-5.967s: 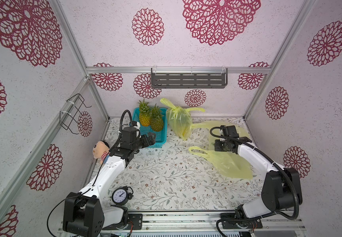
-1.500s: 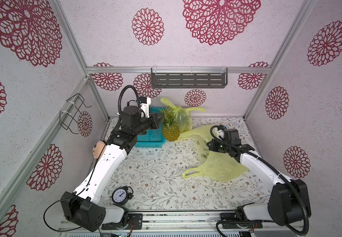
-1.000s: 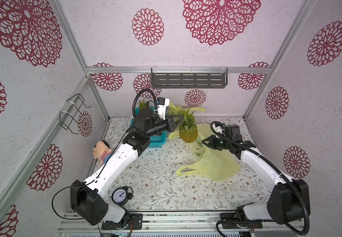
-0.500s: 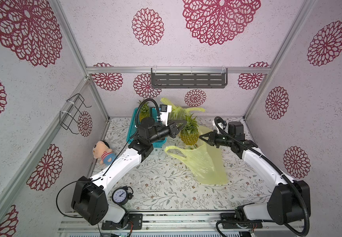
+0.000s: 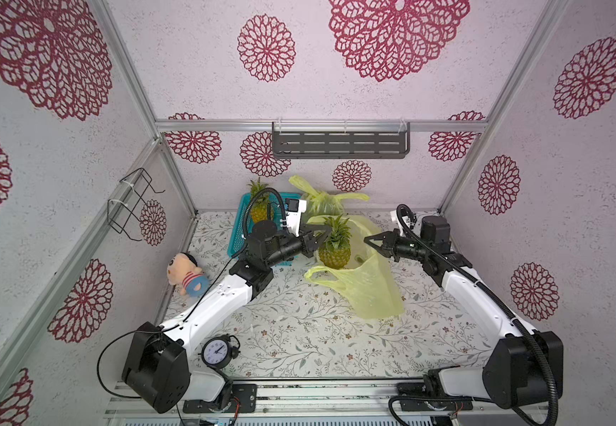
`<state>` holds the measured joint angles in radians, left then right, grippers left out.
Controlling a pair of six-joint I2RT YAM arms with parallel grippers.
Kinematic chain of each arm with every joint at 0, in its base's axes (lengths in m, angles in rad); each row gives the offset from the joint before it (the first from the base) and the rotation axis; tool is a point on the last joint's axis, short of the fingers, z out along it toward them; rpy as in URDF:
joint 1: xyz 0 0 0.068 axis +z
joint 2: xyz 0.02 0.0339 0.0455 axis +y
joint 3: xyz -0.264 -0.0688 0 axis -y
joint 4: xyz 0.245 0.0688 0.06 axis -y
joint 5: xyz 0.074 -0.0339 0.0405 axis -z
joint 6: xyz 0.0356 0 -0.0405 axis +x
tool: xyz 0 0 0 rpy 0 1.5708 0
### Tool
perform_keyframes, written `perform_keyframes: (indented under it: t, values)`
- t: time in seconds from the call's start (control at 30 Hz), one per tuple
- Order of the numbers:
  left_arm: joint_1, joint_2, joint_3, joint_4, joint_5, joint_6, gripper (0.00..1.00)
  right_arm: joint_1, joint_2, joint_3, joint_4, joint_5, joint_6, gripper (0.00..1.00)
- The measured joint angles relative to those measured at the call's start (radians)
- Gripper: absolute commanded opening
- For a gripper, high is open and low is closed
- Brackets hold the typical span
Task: Place the pineapple into a plastic bag & tie a knot
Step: Place the pineapple in the plastic bag.
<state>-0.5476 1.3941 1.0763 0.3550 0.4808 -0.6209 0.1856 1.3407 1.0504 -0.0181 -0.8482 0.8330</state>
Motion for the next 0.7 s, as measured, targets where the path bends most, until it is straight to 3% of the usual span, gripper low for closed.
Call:
perform_keyframes:
  t: [0.4, 0.7]
  values:
    - [0.000, 0.148, 0.056, 0.226, 0.036, -0.038, 0.00, 0.000, 0.018, -0.024, 0.038, -0.056, -0.003, 0.00]
    - [0.000, 0.224, -0.031, 0.222, -0.024, 0.012, 0.00, 0.000, 0.056, -0.047, 0.048, -0.046, -0.025, 0.00]
